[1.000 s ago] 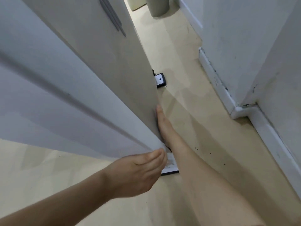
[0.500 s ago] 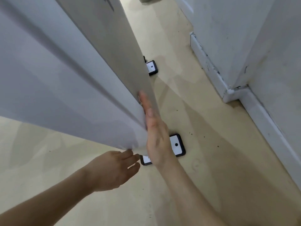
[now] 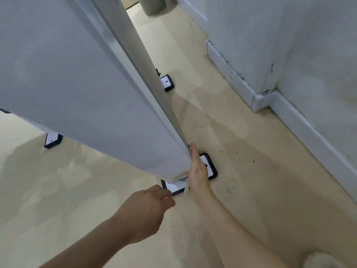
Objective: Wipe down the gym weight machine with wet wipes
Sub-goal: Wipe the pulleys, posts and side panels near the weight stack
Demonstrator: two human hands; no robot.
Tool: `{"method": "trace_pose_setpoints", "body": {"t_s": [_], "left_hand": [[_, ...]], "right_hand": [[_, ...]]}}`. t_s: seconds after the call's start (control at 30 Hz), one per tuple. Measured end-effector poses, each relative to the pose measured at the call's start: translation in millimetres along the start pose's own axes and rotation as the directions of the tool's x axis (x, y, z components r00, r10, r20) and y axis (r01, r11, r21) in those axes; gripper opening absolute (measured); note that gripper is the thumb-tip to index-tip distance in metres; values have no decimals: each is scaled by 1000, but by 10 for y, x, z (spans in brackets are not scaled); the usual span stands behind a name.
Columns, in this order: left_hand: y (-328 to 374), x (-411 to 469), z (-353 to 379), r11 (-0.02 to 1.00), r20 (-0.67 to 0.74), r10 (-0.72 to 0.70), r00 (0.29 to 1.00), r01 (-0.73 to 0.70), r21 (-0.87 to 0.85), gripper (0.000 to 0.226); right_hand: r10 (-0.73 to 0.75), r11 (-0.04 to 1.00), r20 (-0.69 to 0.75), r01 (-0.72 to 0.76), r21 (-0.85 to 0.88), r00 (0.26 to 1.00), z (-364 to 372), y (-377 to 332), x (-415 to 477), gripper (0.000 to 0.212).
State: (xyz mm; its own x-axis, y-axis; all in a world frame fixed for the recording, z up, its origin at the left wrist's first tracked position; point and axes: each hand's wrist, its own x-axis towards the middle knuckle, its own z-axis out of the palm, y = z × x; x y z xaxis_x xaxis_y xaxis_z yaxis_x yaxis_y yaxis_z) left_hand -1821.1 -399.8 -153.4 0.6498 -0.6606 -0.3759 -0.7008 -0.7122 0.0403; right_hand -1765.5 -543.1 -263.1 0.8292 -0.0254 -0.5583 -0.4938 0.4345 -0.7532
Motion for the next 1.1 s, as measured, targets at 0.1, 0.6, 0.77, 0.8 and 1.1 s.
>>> {"method": "trace_pose_setpoints", "body": {"t_s": [0.1,0.6,0.77,0.8,1.1], "left_hand": [[-45,-14,142,1000,31,-26,999,26,-3,49],[511,1284,1047,690,88,-345,935,316,-651,50],[599,1379,1181,428,21,-546,838,300,-852,44],[606,1362,1172,425,14,-567,823,307,-852,45],[352,657,859,942,323,-53,945,154,-297,48]], "right_hand": [[98,995,11,-98,-33,995,-30,-96,-29,75],[253,963,54,-246,-112,966,-583,-56,189,29],[-192,824,-122,92,-560,974,-734,-2,282,28],[-301,734,-127,145,-663,945,-729,51,348,24],[-245,-238,393,338,-911,886,-884,545,380,67]]}}
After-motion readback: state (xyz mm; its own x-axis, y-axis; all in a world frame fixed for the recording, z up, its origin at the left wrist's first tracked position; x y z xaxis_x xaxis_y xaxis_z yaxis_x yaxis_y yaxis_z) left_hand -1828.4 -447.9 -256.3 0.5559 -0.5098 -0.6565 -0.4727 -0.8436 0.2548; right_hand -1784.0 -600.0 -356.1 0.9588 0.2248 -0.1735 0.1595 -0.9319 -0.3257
